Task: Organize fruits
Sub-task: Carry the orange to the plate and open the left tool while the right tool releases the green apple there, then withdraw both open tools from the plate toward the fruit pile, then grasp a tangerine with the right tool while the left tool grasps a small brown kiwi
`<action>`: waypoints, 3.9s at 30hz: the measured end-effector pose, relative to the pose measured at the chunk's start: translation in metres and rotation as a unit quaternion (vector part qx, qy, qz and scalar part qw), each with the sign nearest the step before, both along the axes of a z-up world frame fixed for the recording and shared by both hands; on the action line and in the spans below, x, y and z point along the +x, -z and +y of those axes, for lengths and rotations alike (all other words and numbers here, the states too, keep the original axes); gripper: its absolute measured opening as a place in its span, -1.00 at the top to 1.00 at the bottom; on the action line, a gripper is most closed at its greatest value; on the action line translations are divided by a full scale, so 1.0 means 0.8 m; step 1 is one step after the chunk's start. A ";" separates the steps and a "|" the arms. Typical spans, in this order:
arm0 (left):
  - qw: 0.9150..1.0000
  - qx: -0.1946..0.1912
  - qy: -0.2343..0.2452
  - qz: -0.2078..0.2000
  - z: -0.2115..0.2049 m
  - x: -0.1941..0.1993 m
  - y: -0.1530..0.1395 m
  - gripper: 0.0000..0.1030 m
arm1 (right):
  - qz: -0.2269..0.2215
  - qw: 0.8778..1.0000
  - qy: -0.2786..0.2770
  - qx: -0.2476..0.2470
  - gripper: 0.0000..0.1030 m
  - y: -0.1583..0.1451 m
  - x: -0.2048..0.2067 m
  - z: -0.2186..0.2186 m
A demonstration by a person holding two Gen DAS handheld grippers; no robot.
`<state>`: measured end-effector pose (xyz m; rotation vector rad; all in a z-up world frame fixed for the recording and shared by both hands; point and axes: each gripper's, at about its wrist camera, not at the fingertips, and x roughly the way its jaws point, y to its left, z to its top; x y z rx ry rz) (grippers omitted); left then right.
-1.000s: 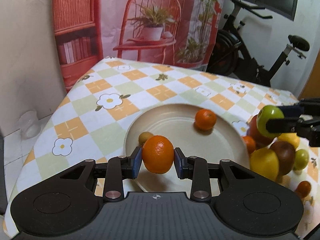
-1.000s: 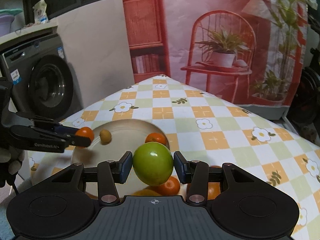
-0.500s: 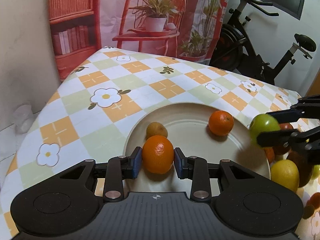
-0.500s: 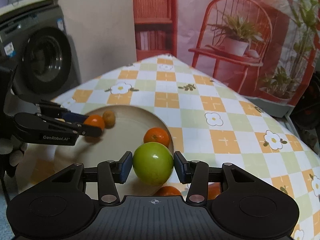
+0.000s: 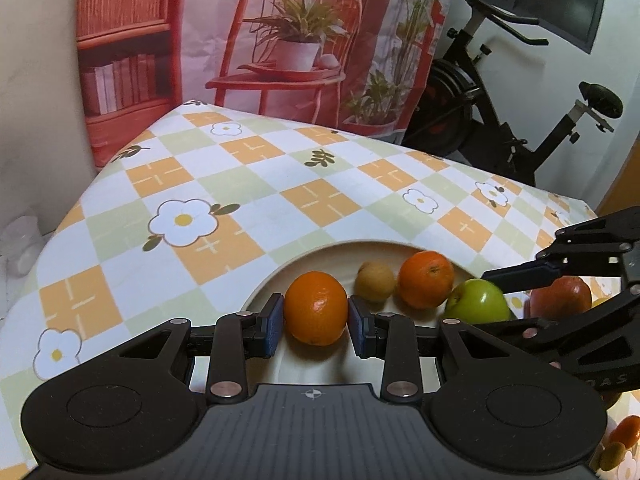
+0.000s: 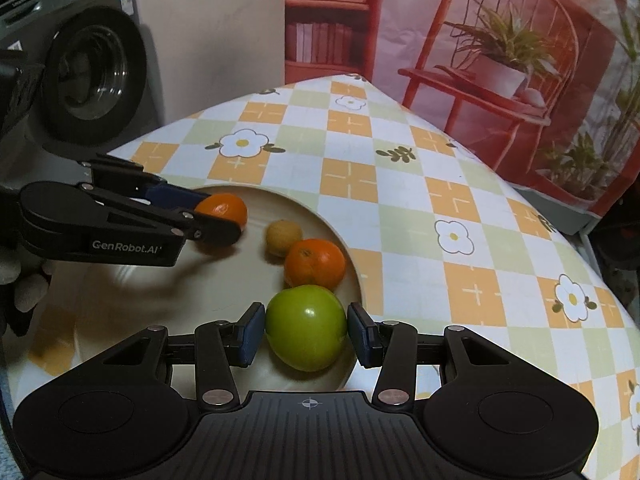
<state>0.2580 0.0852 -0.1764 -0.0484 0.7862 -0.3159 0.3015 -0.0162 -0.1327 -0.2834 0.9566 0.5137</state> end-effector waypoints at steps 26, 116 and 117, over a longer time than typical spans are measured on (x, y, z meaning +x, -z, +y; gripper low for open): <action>1.000 0.007 -0.001 0.001 0.001 -0.002 -0.005 0.12 | -0.032 0.999 0.012 -0.004 0.18 -0.007 0.005 0.005; 0.977 -0.015 0.205 0.047 -0.199 -0.191 -0.004 0.13 | -0.087 0.958 0.209 0.175 0.33 0.031 -0.300 -0.243; 0.976 -0.016 0.209 0.053 -0.200 -0.191 -0.001 0.13 | -0.087 0.958 0.209 0.176 0.33 0.031 -0.300 -0.244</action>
